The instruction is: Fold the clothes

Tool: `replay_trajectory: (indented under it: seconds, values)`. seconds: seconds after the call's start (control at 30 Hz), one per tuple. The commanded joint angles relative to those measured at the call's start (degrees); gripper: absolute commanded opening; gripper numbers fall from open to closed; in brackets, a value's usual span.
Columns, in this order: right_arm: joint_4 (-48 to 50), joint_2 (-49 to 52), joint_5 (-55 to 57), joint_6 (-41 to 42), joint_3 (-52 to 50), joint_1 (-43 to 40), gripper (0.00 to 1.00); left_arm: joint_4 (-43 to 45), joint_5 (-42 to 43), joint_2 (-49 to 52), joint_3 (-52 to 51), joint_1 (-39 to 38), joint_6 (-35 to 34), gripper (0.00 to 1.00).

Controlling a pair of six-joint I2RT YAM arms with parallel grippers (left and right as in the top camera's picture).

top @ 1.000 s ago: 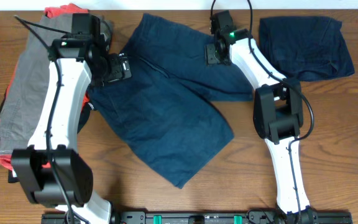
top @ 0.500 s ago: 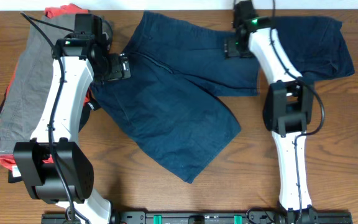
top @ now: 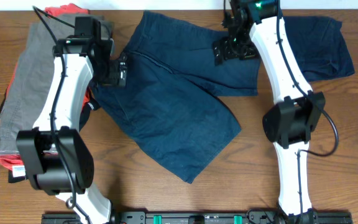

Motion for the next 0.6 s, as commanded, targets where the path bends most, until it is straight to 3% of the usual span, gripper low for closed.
replay_trajectory:
  seconds: [0.0, 0.23, 0.57]
  values:
    - [-3.5, -1.4, -1.3, -1.1, 0.6, 1.5, 0.95, -1.8, 1.2, 0.4, -0.9, 0.1, 2.0, 0.98]
    - [-9.1, -1.4, -1.7, -0.7, -4.2, 3.9, 0.87, -5.1, 1.2, -1.4, -0.9, 1.8, -1.1, 0.98]
    - [-6.2, -1.7, -1.8, 0.7, -15.3, 8.3, 0.82, -5.4, 0.3, -1.5, -0.9, 7.1, -2.4, 0.98]
